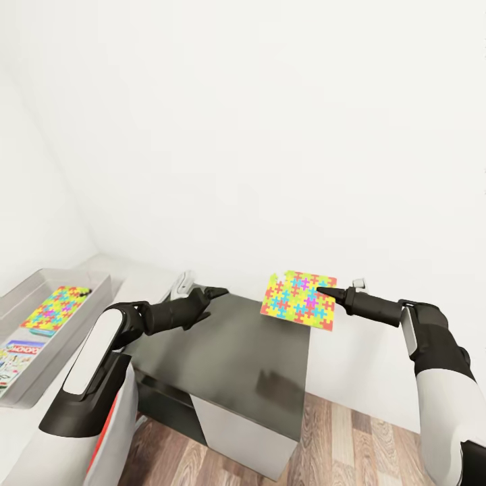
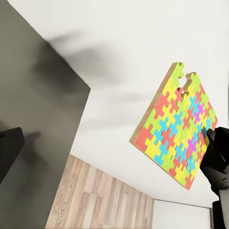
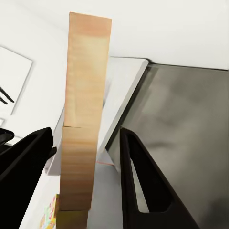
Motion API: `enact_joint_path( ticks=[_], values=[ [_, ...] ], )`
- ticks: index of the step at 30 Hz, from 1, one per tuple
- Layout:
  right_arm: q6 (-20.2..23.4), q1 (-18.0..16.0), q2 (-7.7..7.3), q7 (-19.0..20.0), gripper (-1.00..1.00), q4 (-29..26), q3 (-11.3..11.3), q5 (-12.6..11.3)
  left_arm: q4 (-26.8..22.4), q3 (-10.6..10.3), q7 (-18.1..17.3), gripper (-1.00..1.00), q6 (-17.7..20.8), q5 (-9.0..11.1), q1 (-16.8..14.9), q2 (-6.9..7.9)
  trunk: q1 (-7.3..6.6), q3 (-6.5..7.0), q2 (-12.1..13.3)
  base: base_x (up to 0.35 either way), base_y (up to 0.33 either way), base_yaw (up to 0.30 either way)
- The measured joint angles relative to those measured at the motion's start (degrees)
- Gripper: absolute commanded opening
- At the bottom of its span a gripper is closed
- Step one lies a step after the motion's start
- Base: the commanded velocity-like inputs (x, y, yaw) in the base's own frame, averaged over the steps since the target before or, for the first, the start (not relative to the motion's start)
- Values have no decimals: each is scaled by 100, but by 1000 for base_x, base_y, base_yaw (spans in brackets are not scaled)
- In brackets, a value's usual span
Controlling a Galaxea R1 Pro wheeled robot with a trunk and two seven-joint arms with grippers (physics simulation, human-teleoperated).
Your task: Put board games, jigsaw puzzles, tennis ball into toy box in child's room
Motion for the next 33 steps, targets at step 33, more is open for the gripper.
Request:
enact_joint_path(
  ticks=[33],
  values=[
    [-1,9,8,-1,-100,-343,11,9,-1,-3,0,100,0,0,1,-1,-727,905,1328,0,0,11]
  ],
)
